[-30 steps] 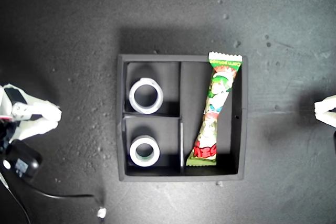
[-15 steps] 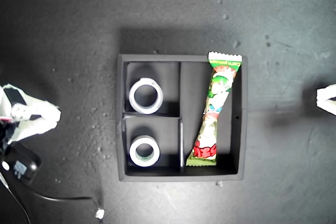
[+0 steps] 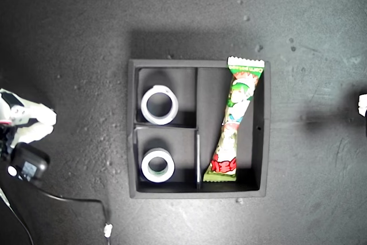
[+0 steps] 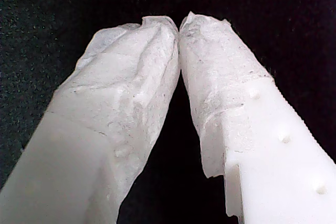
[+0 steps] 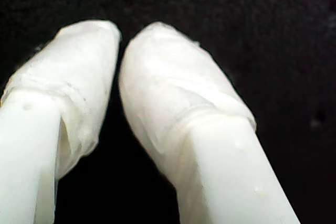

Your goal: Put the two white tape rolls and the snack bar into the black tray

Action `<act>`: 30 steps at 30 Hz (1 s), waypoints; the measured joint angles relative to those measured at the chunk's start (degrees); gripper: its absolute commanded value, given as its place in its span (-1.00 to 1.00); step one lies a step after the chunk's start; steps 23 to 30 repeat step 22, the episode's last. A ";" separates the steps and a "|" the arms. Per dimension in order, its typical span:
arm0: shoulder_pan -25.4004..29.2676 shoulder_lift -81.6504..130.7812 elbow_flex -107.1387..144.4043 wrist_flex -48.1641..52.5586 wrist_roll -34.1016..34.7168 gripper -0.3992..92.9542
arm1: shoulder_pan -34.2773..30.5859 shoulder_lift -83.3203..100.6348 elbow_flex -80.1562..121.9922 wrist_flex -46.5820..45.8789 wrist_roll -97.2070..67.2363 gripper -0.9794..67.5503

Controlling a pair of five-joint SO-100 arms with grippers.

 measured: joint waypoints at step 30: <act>0.00 0.00 0.00 0.00 2.99 -0.99 | -0.44 0.00 0.00 1.41 -4.92 -0.97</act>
